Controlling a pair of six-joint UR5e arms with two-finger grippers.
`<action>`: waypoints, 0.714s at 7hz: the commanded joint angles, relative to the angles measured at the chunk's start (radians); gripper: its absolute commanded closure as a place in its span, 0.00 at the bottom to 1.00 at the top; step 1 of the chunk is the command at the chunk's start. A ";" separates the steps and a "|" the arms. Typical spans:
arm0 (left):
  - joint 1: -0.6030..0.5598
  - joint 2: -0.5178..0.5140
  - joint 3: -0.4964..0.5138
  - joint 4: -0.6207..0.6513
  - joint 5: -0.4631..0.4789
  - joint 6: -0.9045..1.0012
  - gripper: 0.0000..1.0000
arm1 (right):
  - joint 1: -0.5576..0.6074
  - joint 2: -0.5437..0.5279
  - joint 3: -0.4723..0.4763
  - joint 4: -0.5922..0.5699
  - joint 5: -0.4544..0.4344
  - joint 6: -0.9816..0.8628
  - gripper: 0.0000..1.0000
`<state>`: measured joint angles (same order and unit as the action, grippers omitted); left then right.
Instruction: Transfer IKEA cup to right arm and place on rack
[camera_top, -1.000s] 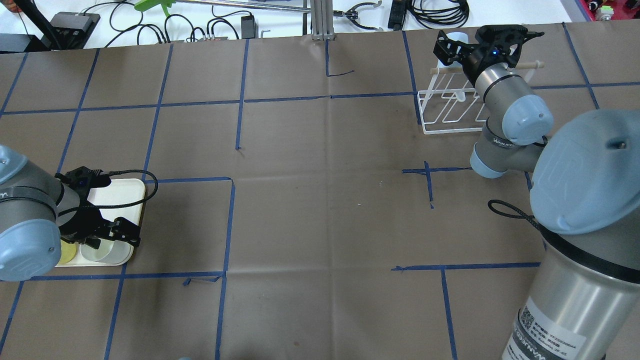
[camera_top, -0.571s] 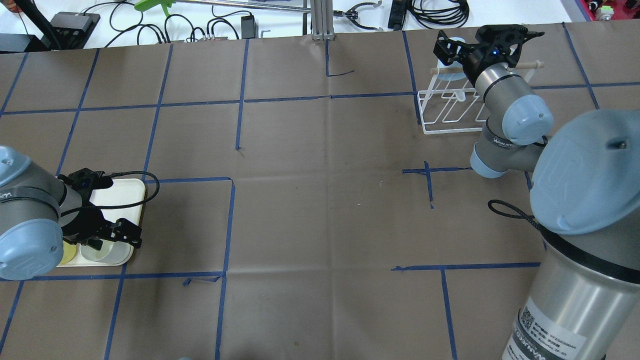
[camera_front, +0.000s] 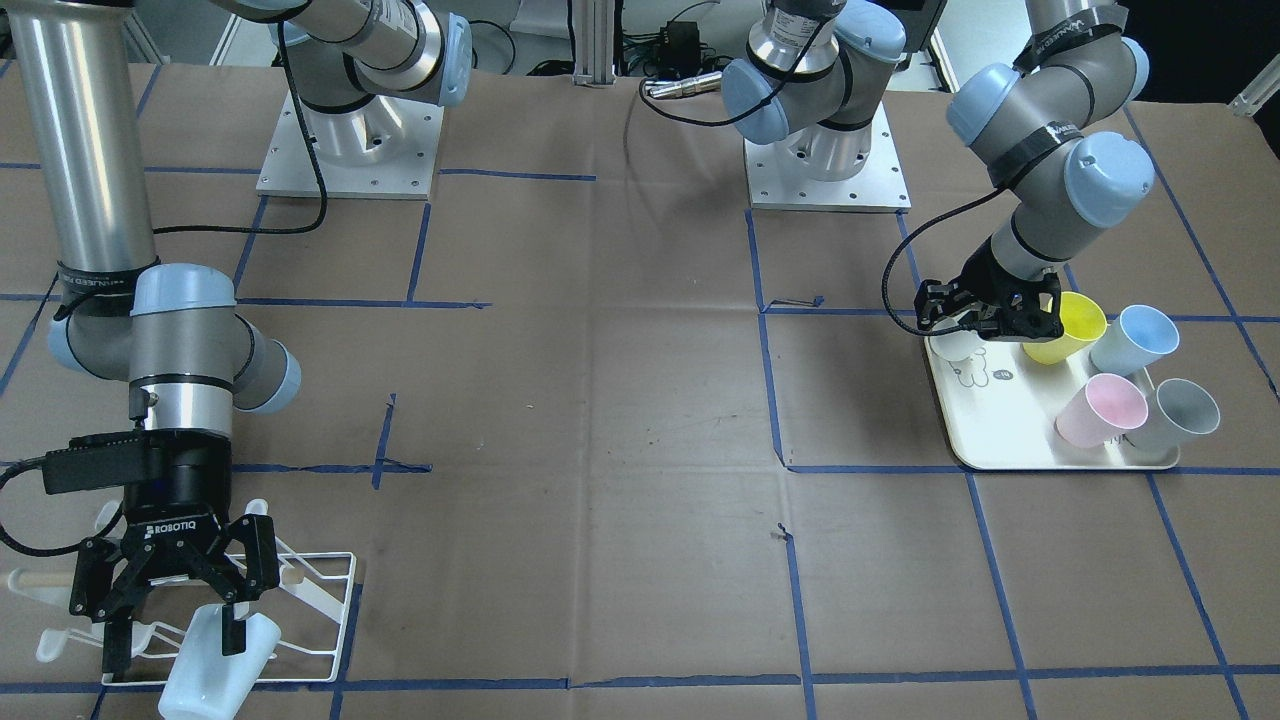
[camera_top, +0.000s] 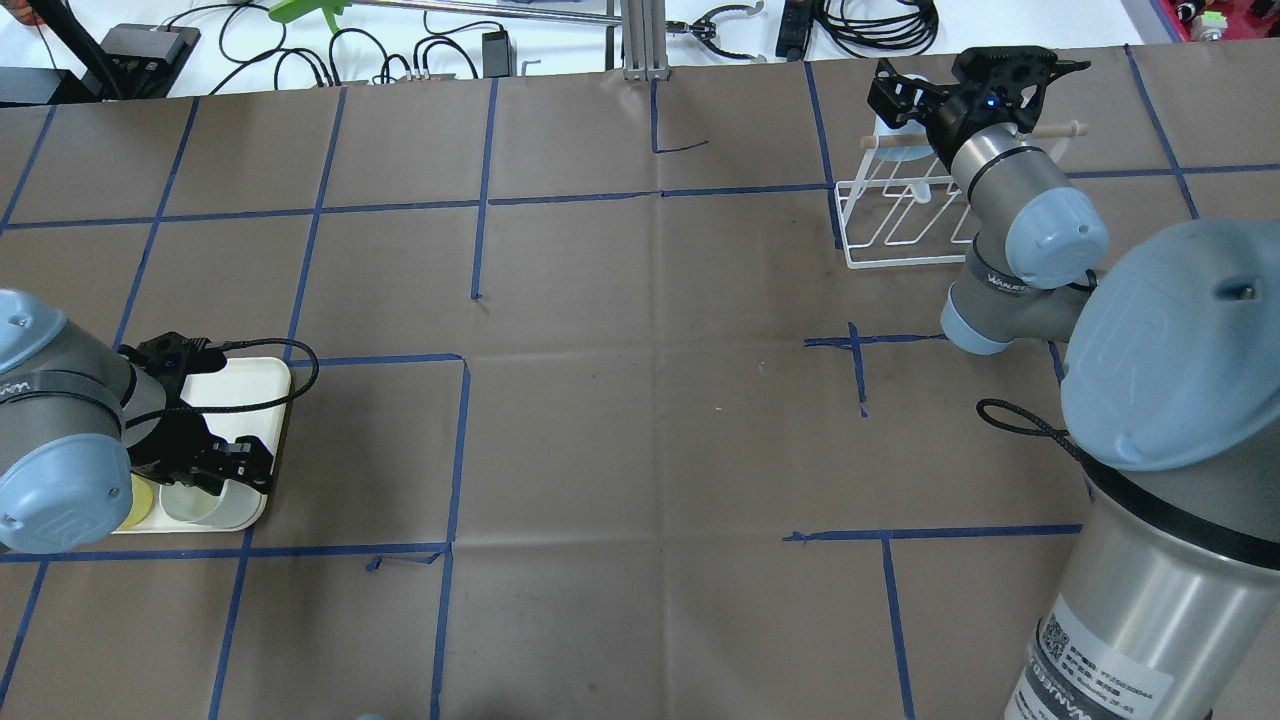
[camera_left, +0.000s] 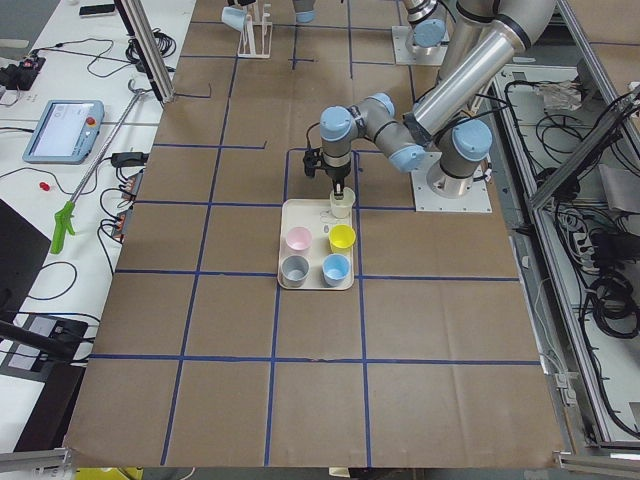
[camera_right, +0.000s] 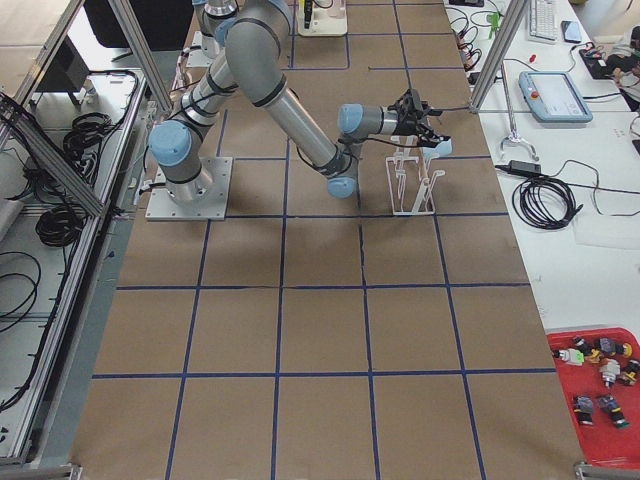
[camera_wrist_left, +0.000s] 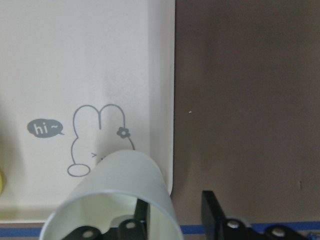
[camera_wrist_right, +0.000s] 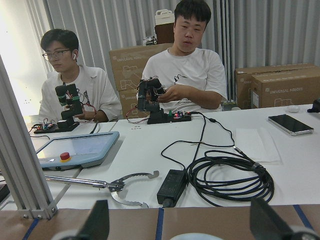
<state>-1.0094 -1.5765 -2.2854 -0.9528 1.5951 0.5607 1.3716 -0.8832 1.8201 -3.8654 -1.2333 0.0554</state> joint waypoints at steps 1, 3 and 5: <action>0.000 0.001 0.001 0.002 0.000 0.001 1.00 | 0.007 -0.014 -0.034 0.006 -0.003 0.001 0.00; -0.002 0.013 0.042 -0.013 0.009 -0.004 1.00 | 0.011 -0.029 -0.042 0.013 -0.003 0.001 0.00; -0.015 0.030 0.180 -0.166 0.040 -0.007 1.00 | 0.018 -0.090 -0.041 0.107 -0.003 0.003 0.00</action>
<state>-1.0180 -1.5556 -2.1855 -1.0320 1.6251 0.5558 1.3849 -0.9353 1.7783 -3.8111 -1.2363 0.0572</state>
